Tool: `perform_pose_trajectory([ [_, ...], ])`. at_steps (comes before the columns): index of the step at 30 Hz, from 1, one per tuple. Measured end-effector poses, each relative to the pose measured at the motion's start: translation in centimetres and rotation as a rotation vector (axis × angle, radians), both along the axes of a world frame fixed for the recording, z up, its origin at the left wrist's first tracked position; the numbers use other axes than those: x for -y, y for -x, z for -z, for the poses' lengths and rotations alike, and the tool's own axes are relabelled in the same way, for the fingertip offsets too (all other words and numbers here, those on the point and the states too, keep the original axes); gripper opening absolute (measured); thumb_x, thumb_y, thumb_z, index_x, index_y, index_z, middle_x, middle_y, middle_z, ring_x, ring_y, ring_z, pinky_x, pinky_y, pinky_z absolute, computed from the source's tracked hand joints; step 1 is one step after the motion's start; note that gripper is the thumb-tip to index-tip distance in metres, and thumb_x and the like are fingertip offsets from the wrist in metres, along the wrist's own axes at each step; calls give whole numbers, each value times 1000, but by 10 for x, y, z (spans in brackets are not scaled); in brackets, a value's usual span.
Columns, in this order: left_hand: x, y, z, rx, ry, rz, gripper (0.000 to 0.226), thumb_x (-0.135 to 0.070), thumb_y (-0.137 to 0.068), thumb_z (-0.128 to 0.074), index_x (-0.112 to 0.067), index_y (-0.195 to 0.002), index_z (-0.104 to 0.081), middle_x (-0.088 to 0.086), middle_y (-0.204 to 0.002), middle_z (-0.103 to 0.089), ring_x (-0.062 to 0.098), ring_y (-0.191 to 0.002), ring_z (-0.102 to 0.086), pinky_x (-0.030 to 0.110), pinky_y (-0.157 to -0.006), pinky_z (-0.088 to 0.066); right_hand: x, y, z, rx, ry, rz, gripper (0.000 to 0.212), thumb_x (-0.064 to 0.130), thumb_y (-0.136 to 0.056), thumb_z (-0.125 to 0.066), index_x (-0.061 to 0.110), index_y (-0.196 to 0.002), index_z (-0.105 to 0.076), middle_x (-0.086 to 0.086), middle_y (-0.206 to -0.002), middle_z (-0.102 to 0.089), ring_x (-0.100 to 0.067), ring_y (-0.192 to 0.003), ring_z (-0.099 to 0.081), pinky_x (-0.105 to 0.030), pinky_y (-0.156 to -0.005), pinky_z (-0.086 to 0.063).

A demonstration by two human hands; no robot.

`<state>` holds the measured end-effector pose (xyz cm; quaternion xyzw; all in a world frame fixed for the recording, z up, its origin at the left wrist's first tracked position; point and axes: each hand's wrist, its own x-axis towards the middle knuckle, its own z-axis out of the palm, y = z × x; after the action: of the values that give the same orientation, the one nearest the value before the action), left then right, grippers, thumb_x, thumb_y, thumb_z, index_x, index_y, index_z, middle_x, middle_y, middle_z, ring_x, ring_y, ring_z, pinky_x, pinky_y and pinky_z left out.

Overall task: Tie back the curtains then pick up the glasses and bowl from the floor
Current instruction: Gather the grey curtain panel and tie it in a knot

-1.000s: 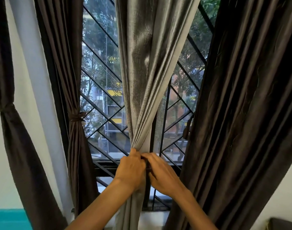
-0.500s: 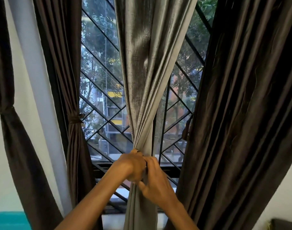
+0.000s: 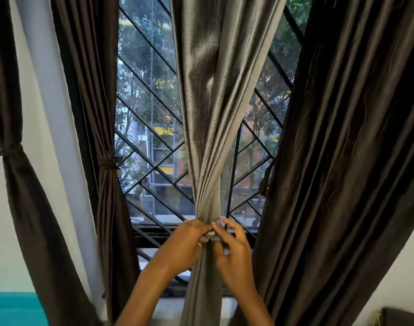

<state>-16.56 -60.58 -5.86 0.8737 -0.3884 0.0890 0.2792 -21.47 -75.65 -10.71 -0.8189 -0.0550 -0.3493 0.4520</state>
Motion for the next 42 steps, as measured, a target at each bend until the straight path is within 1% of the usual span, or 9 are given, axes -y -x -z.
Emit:
perform_pose_trajectory([
  [5, 3, 20, 25, 63, 436, -12, 34, -12, -90, -63, -24, -120, -71, -24, -118, -65, -10, -113, -59, 14, -102, -45, 3, 3, 2, -33, -201, 8, 50, -6, -90, -65, 34, -120, -65, 6, -109, -61, 1, -102, -62, -15, -87, -53],
  [8, 0, 21, 36, 87, 572, -69, 31, -6, -87, -69, -22, -113, -75, -19, -113, -69, -4, -108, -64, 20, -97, -51, 8, 5, -1, -18, -185, 16, 41, -1, -90, -68, 29, -118, -70, 9, -92, -66, -3, -89, -65, -11, -77, -51],
  [10, -1, 23, 36, 128, 609, -107, 30, -6, -85, -69, -21, -110, -76, -18, -109, -68, -4, -103, -64, 14, -93, -50, 13, 4, -3, -23, -131, 13, 38, 2, -90, -69, 29, -116, -71, 14, -95, -68, -2, -90, -67, -13, -79, -54],
  [14, -5, 21, 36, 164, 593, -139, 35, 6, -82, -72, -18, -107, -77, -10, -102, -70, -4, -98, -65, 10, -89, -49, 30, -4, -5, -41, 25, 63, 23, 4, -89, -69, 23, -101, -75, 13, -95, -68, -4, -87, -68, -20, -77, -57],
  [20, -14, 18, 41, 167, 528, -132, 35, 7, -82, -72, -19, -105, -78, -9, -96, -70, -1, -90, -66, 19, -84, -54, 52, -21, -6, -59, 147, 128, 17, 7, -87, -71, 23, -93, -75, 10, -84, -68, -7, -77, -65, -27, -68, -55],
  [26, -19, 12, 38, 144, 502, -167, 40, 11, -81, -71, -21, -104, -78, -10, -94, -70, -3, -90, -65, 9, -85, -50, 49, -31, -3, -109, 139, 129, 13, 10, -89, -69, 21, -94, -74, 7, -85, -68, -8, -78, -65, -29, -70, -57],
  [32, -18, 8, 40, 161, 485, -166, 33, 3, -84, -73, -22, -105, -76, -9, -95, -68, 0, -89, -64, 17, -84, -53, 38, -27, -8, -230, 44, 83, 16, 9, -91, -69, 24, -88, -69, 6, -82, -70, -8, -79, -66, -25, -70, -55],
  [39, -1, 3, 41, 123, 483, -118, 30, -5, -86, -74, -25, -108, -75, -18, -103, -63, -2, -93, -63, 21, -82, -56, 17, -26, -11, -401, -111, -152, 37, 15, -88, -68, 39, -113, -59, 8, -115, -67, -5, -109, -64, -30, -99, -53],
  [42, 4, 3, 39, 59, 517, -107, 36, -9, -90, -68, -33, -117, -69, -21, -113, -60, 0, -100, -63, 30, -77, -59, 12, -28, -10, -444, -137, -128, 48, 22, -89, -70, 33, -131, -48, 12, -120, -64, -1, -112, -61, -29, -102, -51],
])
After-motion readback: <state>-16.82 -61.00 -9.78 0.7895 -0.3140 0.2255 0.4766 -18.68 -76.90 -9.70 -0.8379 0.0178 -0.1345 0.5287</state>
